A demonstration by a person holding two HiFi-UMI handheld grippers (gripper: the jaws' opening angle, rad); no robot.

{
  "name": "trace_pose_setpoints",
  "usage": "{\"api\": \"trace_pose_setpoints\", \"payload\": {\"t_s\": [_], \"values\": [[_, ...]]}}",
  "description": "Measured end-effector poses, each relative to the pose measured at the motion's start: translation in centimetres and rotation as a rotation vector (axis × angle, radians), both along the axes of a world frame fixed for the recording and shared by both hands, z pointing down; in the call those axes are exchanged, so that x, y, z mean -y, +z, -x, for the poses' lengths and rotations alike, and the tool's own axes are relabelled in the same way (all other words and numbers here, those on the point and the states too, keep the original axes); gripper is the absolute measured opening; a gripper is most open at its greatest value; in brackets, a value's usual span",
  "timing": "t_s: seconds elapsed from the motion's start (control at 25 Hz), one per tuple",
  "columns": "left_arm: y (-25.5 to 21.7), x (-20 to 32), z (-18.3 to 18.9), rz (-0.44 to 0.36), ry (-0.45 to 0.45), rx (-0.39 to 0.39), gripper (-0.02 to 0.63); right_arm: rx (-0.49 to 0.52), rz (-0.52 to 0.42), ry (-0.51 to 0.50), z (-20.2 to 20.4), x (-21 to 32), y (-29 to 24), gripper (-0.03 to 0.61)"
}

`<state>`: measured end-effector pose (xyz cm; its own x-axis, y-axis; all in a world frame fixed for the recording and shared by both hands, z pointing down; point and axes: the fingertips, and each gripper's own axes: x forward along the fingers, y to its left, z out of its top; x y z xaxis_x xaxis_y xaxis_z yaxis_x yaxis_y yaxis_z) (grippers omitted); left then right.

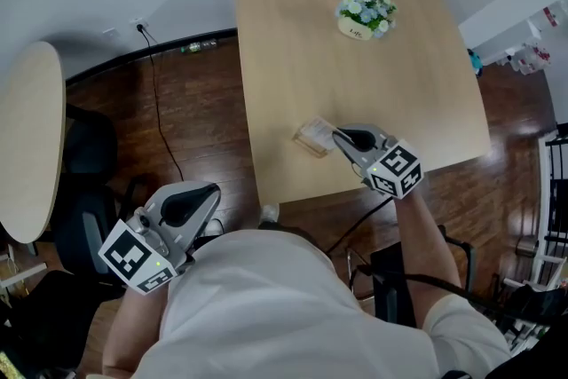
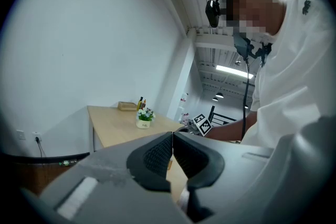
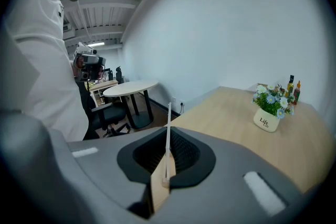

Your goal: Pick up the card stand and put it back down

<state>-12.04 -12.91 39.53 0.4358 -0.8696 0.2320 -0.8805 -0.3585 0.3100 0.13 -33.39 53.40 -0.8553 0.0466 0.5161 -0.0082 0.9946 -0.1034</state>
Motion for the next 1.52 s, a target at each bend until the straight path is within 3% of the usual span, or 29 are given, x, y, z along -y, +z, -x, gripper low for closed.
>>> {"api": "trace_pose_setpoints", "payload": {"t_s": [1.24, 1.36, 1.52], "values": [[0.6, -0.3, -0.5, 0.043, -0.024, 0.011, 0.005, -0.037, 0.018, -0.035, -0.2, -0.5, 5.5, 0.021], [0.6, -0.2, -0.4, 0.043, -0.022, 0.012, 0.005, -0.034, 0.012, -0.031, -0.2, -0.2, 5.5, 0.028], [0.7, -0.5, -0.3, 0.044, -0.011, 0.01, 0.005, -0.026, 0.017, -0.012, -0.1, 0.0, 5.2, 0.083]]}}
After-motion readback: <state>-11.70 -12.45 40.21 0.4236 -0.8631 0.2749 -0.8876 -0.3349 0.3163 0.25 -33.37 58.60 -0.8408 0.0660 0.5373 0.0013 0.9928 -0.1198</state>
